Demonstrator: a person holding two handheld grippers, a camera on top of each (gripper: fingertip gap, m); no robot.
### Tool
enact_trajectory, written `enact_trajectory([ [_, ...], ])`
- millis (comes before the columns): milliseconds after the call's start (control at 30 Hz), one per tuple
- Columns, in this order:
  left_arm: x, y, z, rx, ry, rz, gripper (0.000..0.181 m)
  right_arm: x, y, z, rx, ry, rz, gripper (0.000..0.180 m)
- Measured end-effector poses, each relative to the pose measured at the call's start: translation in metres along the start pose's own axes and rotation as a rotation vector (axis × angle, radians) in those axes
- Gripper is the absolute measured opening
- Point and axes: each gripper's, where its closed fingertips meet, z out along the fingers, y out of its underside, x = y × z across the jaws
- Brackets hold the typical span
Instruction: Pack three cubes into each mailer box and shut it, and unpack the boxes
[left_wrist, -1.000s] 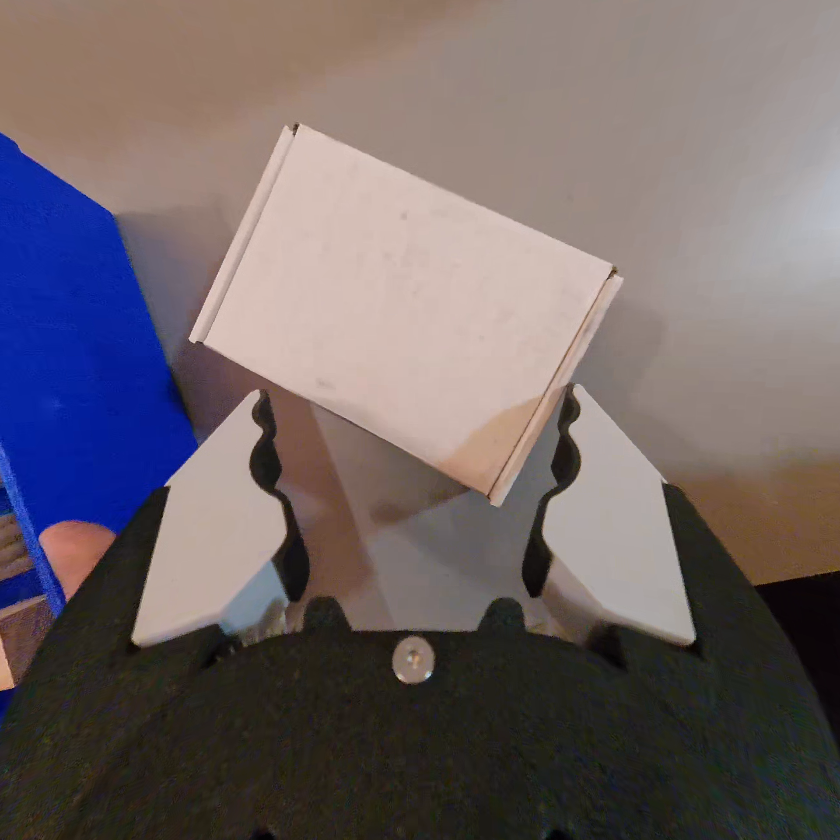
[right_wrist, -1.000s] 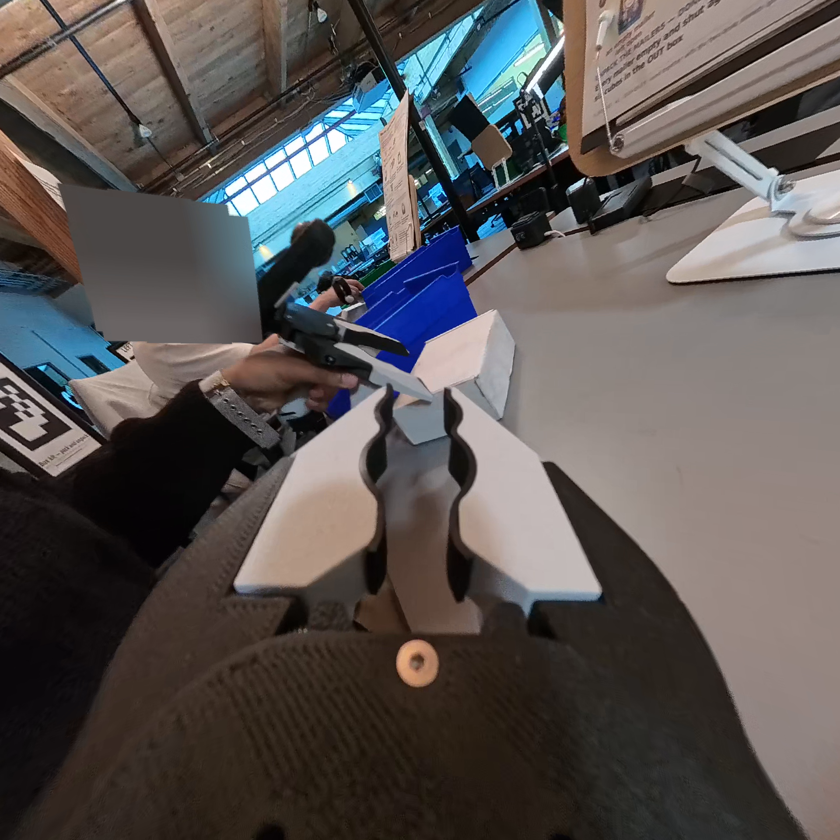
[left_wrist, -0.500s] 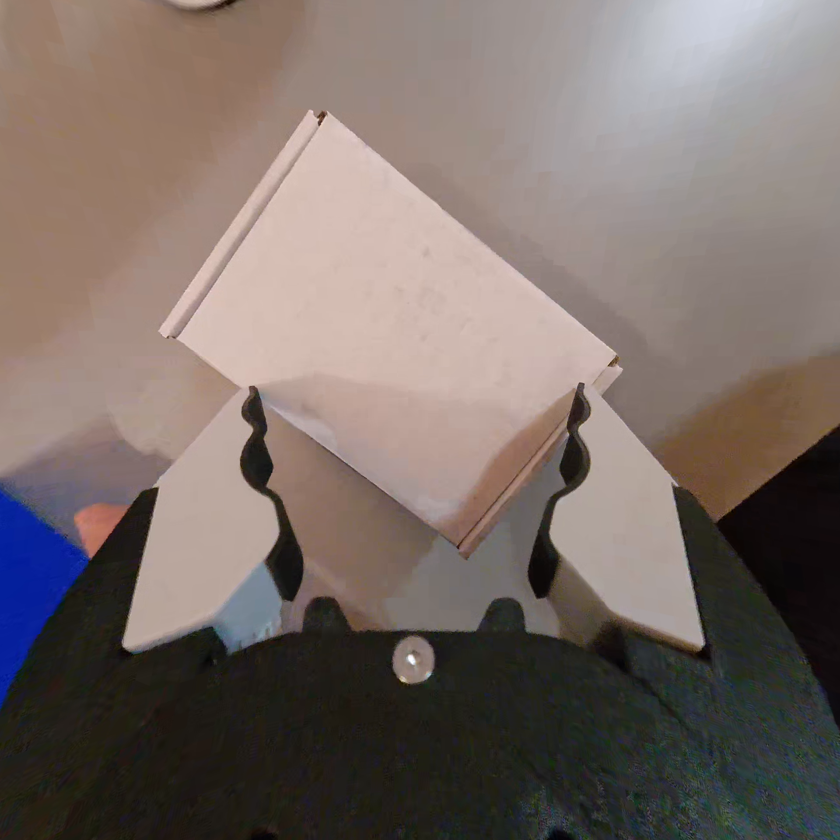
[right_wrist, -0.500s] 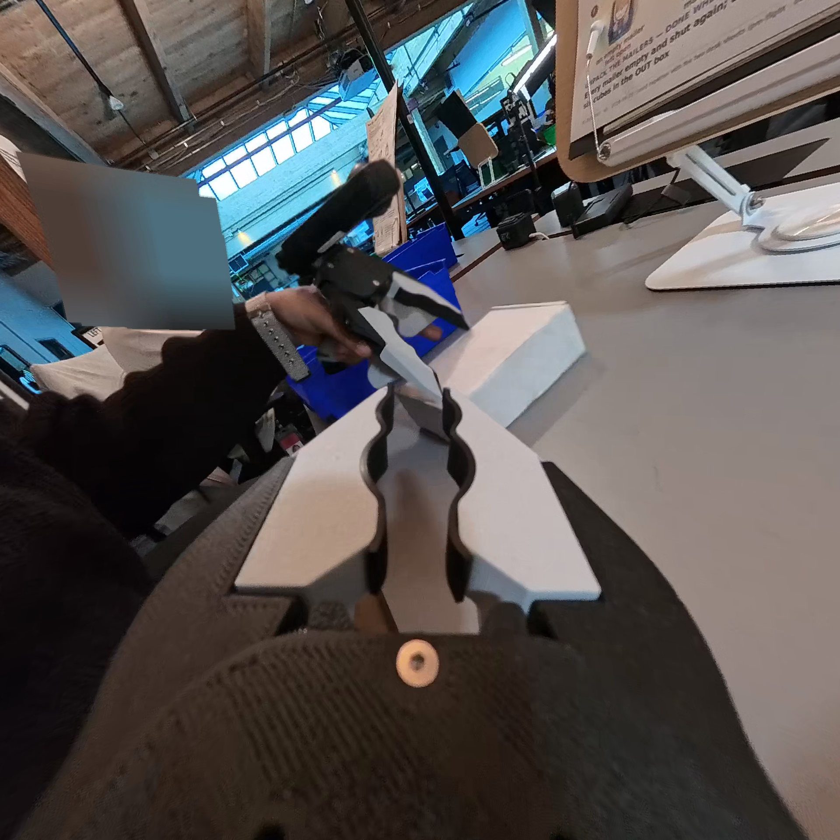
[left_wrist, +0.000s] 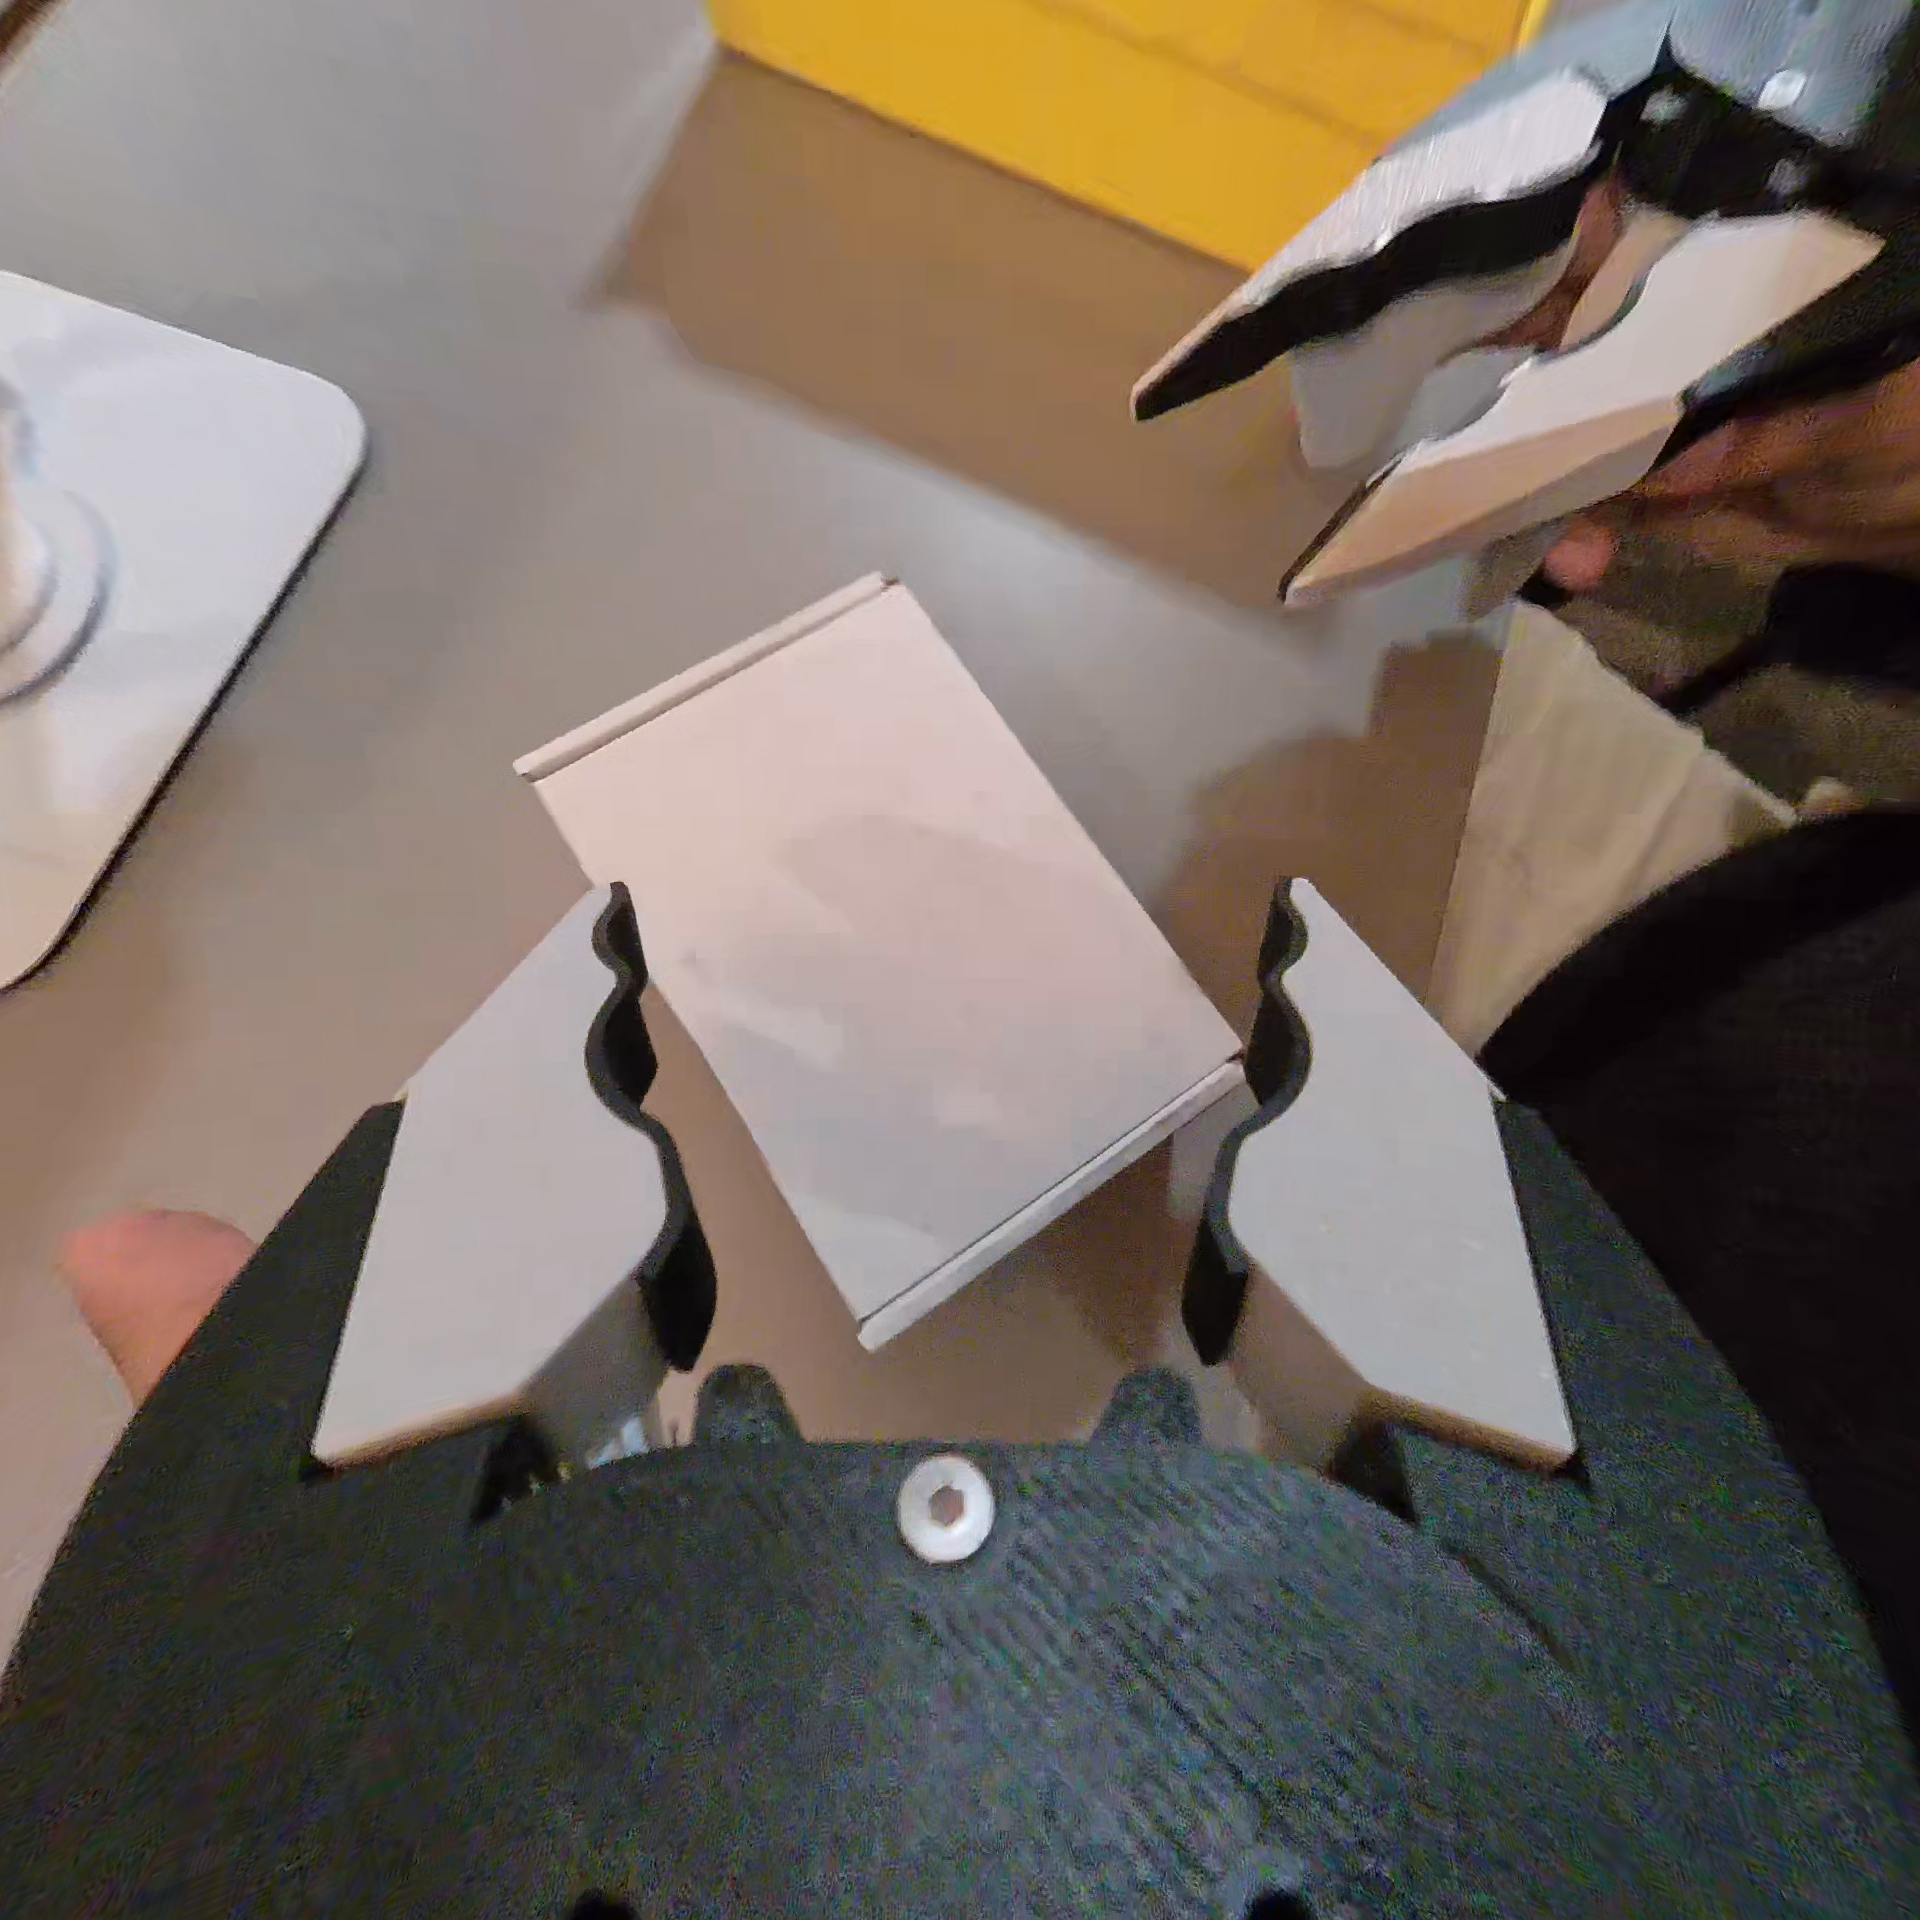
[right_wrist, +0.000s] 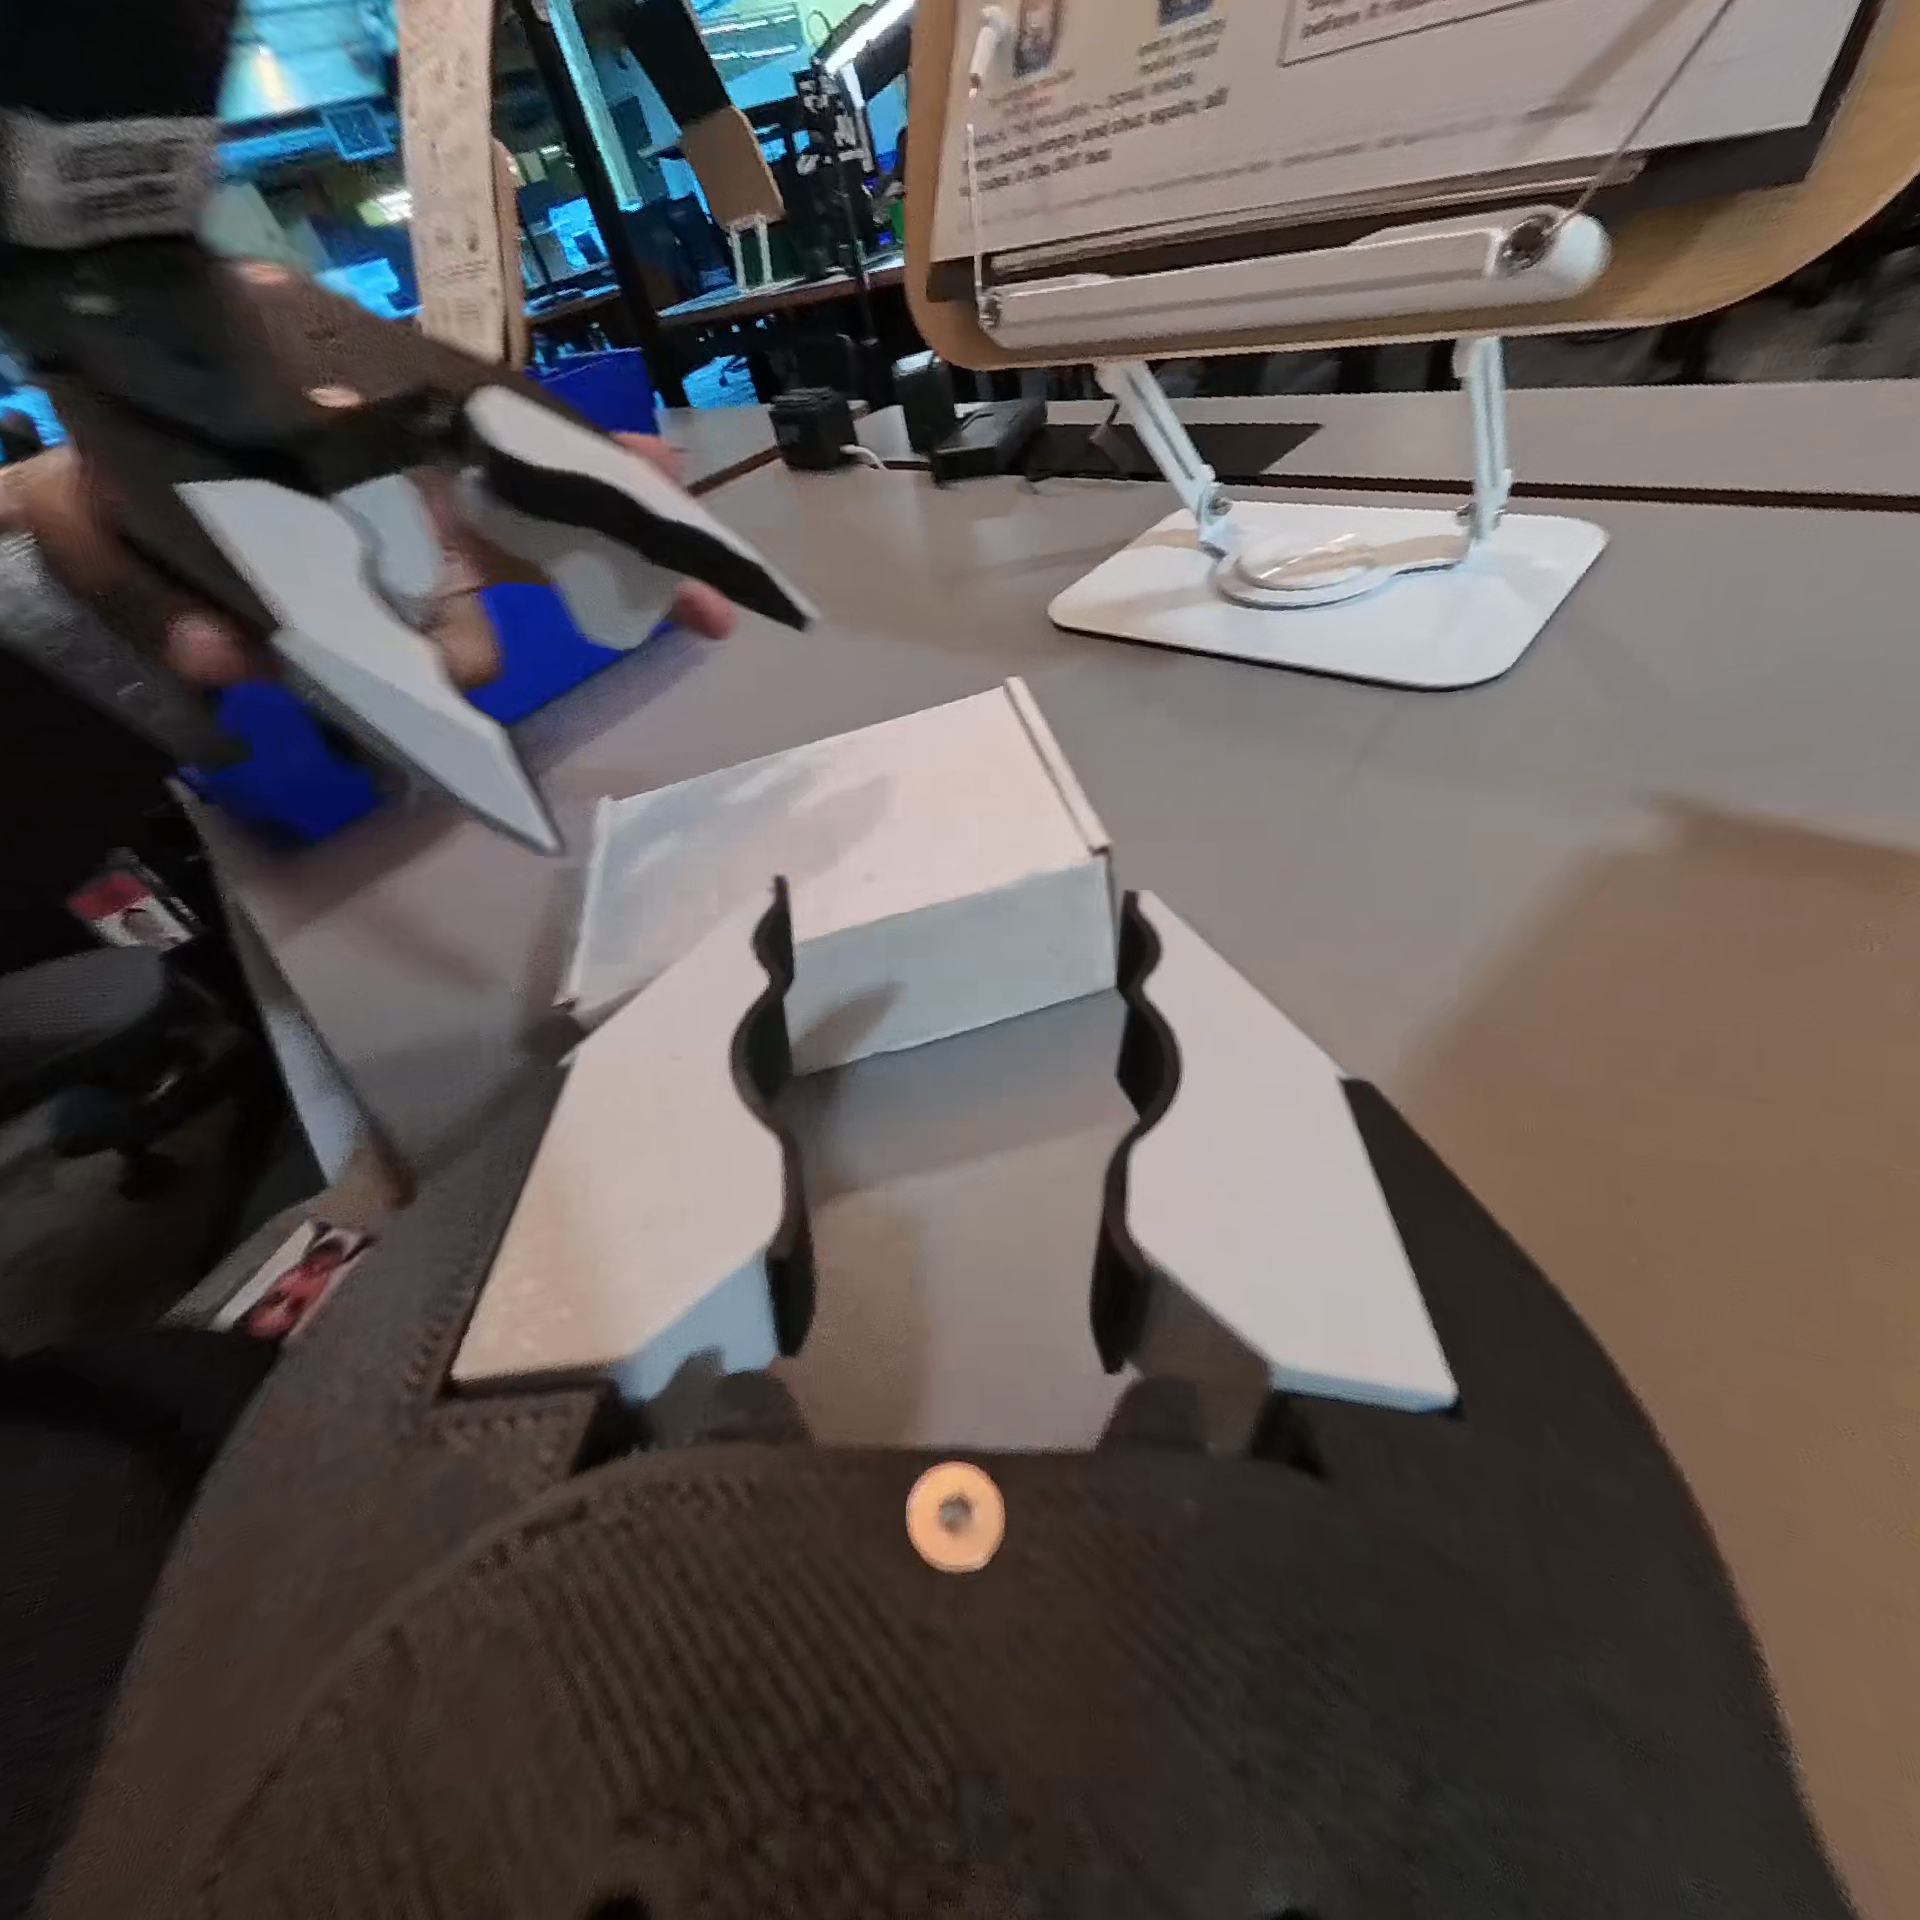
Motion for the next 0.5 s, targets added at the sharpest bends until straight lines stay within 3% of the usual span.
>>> enact_trajectory([
  [33, -0.003, -0.001, -0.007, 0.072, -0.055, -0.059, 0.119, 0.004, 0.000, 0.007, 0.001, 0.001, 0.006, 0.067],
  [100, -0.009, 0.004, -0.019, 0.196, -0.152, -0.202, 0.121, 0.009, 0.002, 0.021, -0.003, -0.025, 0.036, 0.072],
  [267, -0.012, 0.042, -0.024, 0.304, -0.300, -0.412, 0.126, 0.026, 0.016, 0.041, -0.099, 0.026, 0.051, 0.067],
  [400, -0.009, 0.052, -0.015, 0.235, -0.339, -0.381, 0.128, 0.031, 0.020, 0.044, -0.131, 0.052, 0.059, 0.079],
  [500, 0.003, 0.060, -0.003, 0.193, -0.331, -0.334, 0.143, 0.035, 0.019, 0.043, -0.124, 0.037, 0.122, 0.086],
])
